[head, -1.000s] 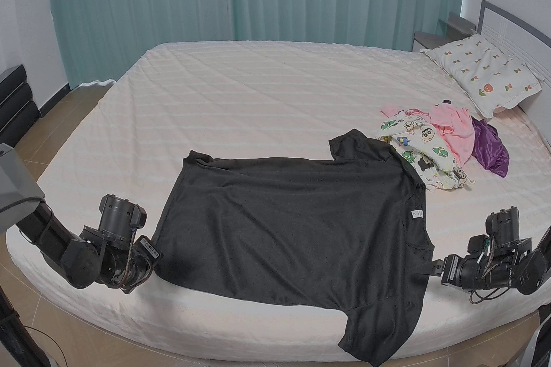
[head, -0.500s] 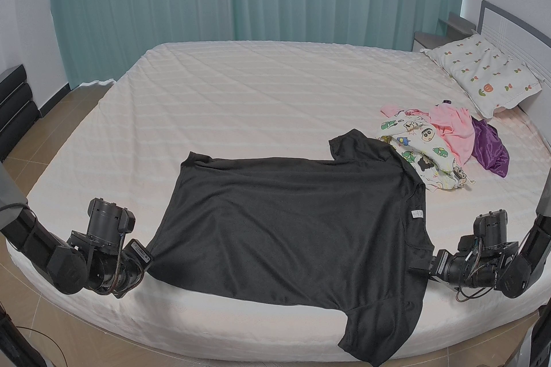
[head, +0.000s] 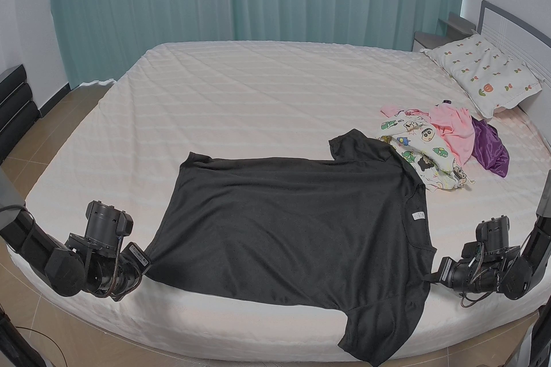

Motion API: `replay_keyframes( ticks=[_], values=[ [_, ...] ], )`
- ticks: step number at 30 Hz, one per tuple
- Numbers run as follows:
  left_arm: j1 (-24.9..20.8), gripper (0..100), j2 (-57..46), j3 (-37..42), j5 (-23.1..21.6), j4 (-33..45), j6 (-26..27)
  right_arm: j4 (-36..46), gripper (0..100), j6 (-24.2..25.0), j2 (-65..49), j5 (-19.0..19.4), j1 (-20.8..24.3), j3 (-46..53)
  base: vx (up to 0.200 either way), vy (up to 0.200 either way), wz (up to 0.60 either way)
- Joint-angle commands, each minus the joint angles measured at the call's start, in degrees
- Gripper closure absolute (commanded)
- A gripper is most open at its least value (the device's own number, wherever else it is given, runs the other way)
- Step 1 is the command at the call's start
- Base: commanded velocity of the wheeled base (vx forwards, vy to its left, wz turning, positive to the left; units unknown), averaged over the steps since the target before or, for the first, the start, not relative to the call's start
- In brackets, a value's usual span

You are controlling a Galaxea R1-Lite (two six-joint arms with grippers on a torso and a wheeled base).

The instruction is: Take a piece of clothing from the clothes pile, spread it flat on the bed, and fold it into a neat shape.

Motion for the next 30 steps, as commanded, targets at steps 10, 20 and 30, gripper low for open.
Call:
replay_keyframes(
  ticks=[10,20,30],
  values=[
    [-0.51,100,-4.71,6.90,0.03,1.63,2.91,11.97,100,-11.99,-10.24,0.96,-10.16,-0.50,0.000,0.000,0.00],
    [-1.56,100,-9.28,6.81,-0.06,9.28,4.14,18.74,100,-17.88,-12.43,2.71,-11.83,-1.20,0.000,0.000,0.00],
    [-1.65,100,-7.70,6.28,-3.22,9.10,4.14,18.74,100,-18.76,-11.29,2.89,-11.65,-1.20,0.000,0.000,0.00]
  ],
)
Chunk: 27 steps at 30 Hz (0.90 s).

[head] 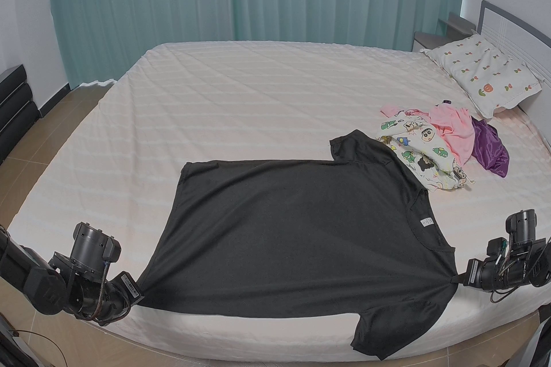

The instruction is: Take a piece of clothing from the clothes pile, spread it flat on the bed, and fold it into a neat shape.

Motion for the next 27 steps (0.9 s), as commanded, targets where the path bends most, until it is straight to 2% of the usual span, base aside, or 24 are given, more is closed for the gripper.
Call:
replay_keyframes(
  ticks=[1,2,8,14,20,22,23,25,27],
  values=[
    [-0.06,0,0.74,-0.74,-0.53,-0.08,-0.05,-0.05,100,-0.30,0.91,0.26,0.28,-0.04,0.000,0.000,0.00],
    [-0.06,0,0.92,-0.82,-0.53,-0.08,-0.05,-0.22,0,-0.30,1.00,0.26,0.36,-0.04,0.000,0.000,0.00],
    [0.47,0,0.57,-3.02,-0.44,-0.08,-0.05,-0.93,0,1.02,-1.02,0.52,-0.08,-1.27,0.000,0.000,0.00],
    [0.65,0,-0.14,-8.56,-0.71,0.01,-0.13,-0.66,0,9.46,-5.86,1.49,0.45,-4.17,0.000,0.000,0.00],
    [0.65,0,0.22,-14.18,-0.71,0.10,-0.57,-0.93,0,10.34,-6.21,1.49,1.42,-4.26,0.000,0.000,0.00],
    [0.74,0,0.30,-15.50,-1.76,-0.34,-0.66,-0.93,0,10.25,-6.21,1.49,1.59,-4.17,0.000,0.000,0.00],
    [1.26,0,0.57,-16.82,-4.22,-0.43,-0.92,-0.93,0,10.16,-6.38,1.49,1.77,-4.08,0.000,0.000,0.00],
    [2.05,0,1.10,-18.67,-7.74,-0.25,-2.15,-1.01,0,10.25,-6.38,1.40,2.38,-4.00,0.200,0.000,0.00],
    [2.23,0,1.45,-19.19,-8.88,-0.34,-2.86,-1.01,0,10.16,-6.38,1.40,2.65,-3.91,0.200,0.000,0.00]
  ],
)
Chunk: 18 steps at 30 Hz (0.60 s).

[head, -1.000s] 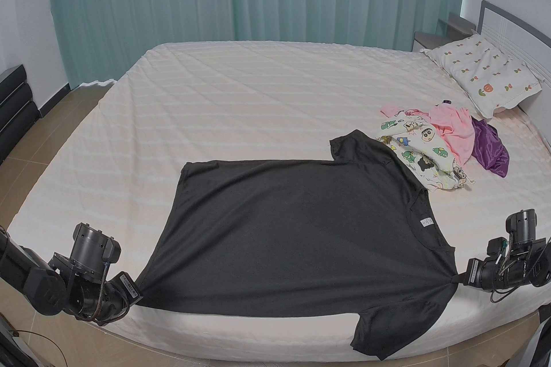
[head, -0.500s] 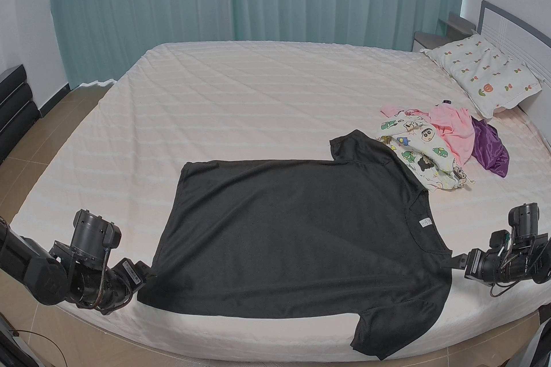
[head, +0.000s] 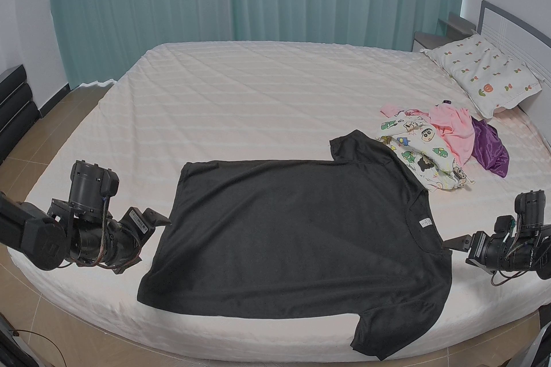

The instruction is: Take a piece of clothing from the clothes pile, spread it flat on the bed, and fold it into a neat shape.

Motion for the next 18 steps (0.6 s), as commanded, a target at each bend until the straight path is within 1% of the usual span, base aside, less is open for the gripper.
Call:
replay_keyframes(
  ticks=[1,2,12,18],
  values=[
    [0.81,0,1.36,-2.96,-1.91,-0.12,-1.27,-0.14,0,0.05,-0.47,-0.04,0.94,0.18,0.200,0.000,0.00],
    [0.81,0,1.44,-3.04,-1.91,-0.21,-1.27,-0.14,0,0.05,-0.38,-0.04,0.94,0.26,0.200,0.000,0.00],
    [-0.15,0,4.35,-4.19,-1.04,-0.30,-1.36,-0.05,0,0.05,0.14,-0.04,1.12,0.18,0.000,0.000,0.00],
    [-0.07,0,5.31,-4.54,-1.65,-0.30,-1.53,-0.05,0,0.14,0.32,0.05,1.21,0.00,0.000,0.000,0.00]
  ],
)
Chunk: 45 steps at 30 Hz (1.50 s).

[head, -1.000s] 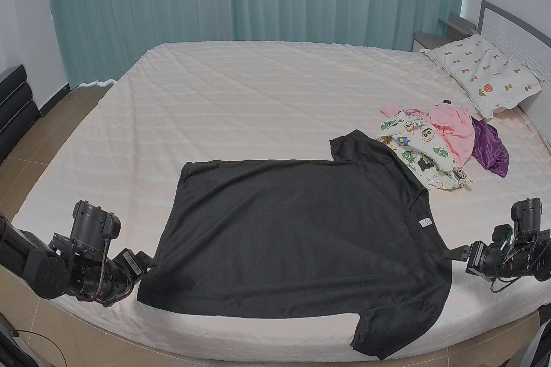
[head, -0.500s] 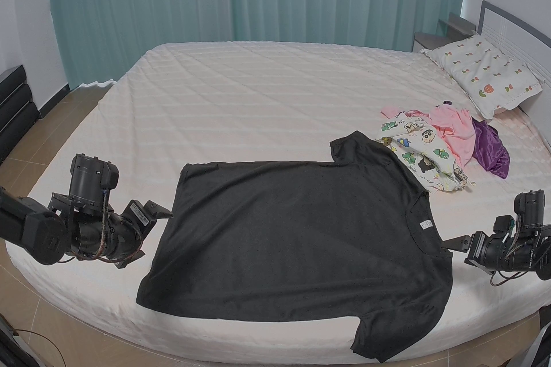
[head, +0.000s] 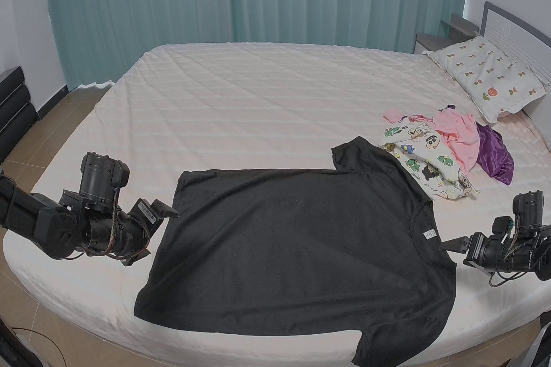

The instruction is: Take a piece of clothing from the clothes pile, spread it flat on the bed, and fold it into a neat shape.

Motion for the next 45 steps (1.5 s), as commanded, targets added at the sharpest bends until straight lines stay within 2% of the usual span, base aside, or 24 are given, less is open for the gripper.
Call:
replay_keyframes(
  ticks=[1,5,11,20,24,31,38,41,43,45],
  values=[
    [0.00,0,2.14,-0.71,-0.18,0.05,-0.13,-0.02,0,0.03,0.28,0.01,0.03,-0.15,0.000,0.000,0.00],
    [0.00,0,2.32,-0.89,-0.26,0.05,-1.36,-0.02,0,0.03,0.37,0.01,0.03,-0.06,0.000,0.000,0.00],
    [0.08,0,1.70,-0.80,-0.26,0.14,-1.72,-0.02,0,0.03,0.46,0.01,0.38,0.03,0.000,0.200,0.00],
    [0.08,0,2.32,-1.06,-1.05,-0.13,-3.12,-0.02,0,0.03,0.63,0.01,0.82,0.20,0.000,0.000,0.00],
    [0.08,0,1.79,-0.98,-3.08,-0.04,-3.12,-0.02,0,0.03,0.55,0.01,1.17,0.20,0.200,0.000,0.00],
    [0.08,0,1.79,-1.06,-3.08,-0.13,-3.38,-0.02,0,0.20,0.46,-0.07,1.78,0.29,0.200,0.000,0.00],
    [0.08,0,2.85,-3.79,-2.46,-0.13,-4.62,-0.02,0,0.11,0.46,-0.07,2.05,0.38,0.029,0.000,0.00],
    [0.35,0,7.15,-8.80,-1.85,-0.13,-4.44,-0.02,0,0.11,0.11,-0.07,2.05,0.38,0.000,0.000,0.00],
    [0.43,0,7.68,-9.32,-1.67,-0.13,-4.44,-0.02,0,0.11,0.02,-0.07,2.13,0.38,0.000,0.000,0.00],
    [0.61,0,12.25,-13.98,0.97,-0.13,-4.18,0.06,0,0.11,-0.07,-0.07,2.49,0.47,0.000,0.000,0.00]
  ],
)
